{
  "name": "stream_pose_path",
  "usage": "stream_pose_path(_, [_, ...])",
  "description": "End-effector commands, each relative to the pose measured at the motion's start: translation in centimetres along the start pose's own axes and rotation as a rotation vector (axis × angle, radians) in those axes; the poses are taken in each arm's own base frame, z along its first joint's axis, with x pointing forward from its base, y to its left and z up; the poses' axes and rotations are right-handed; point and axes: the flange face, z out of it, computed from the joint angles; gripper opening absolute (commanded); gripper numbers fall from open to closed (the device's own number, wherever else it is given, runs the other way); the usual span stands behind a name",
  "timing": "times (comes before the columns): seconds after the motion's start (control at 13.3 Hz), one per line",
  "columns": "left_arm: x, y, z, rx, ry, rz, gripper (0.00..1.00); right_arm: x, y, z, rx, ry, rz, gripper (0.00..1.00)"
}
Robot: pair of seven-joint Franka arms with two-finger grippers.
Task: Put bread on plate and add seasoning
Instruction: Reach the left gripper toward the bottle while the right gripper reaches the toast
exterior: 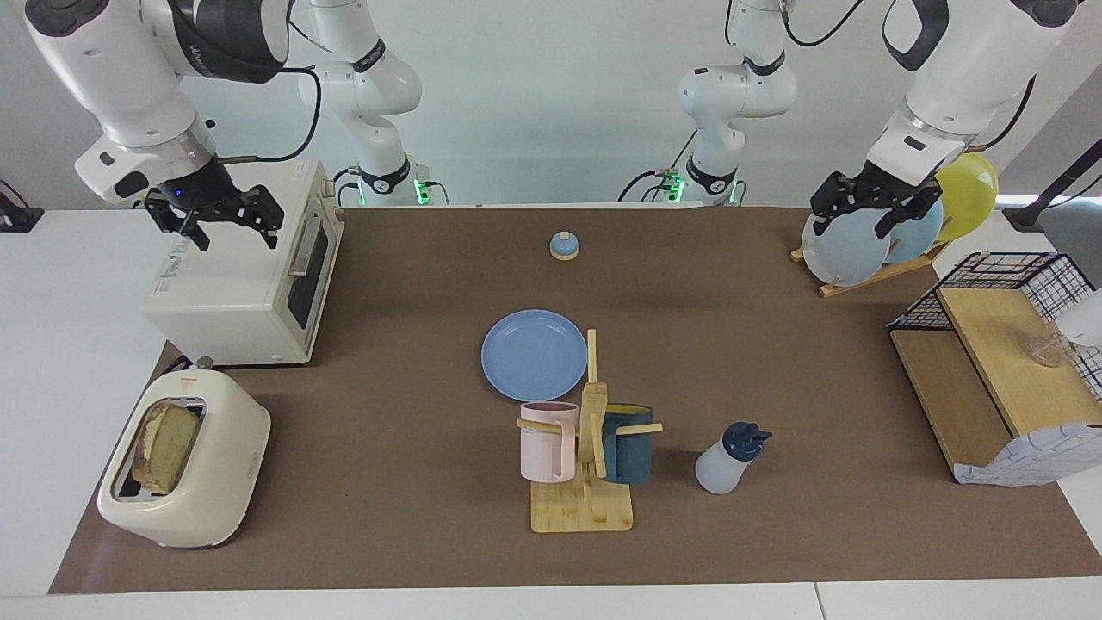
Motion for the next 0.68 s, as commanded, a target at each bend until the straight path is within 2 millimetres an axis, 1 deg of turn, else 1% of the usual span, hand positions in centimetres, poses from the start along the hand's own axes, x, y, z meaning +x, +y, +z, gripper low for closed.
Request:
stream_pose_path(0.0, [-0.8,-0.3,-0.2,-0.01,0.002,-0.007,1.0,-0.2,0.1,-0.3,0.025,0.021,0.021,1.0])
stream_pose_path(0.23, [-0.8,-0.9,-0.2,-0.009,0.0,-0.022,1.0,-0.2,0.0,-0.3,0.024,0.023,0.021,1.0])
stream_pose_path(0.38, [-1.2,-1.3,-0.2,0.009,-0.017,-0.029,1.0,0.2,0.0,-0.7,0.02,0.061,0.02,1.0])
stream_pose_path(0.6, [-1.1,-1.3,-0.1,0.011,-0.014,-0.038,1.0,0.6,0.3,-0.8,0.016,0.093,0.025,1.0])
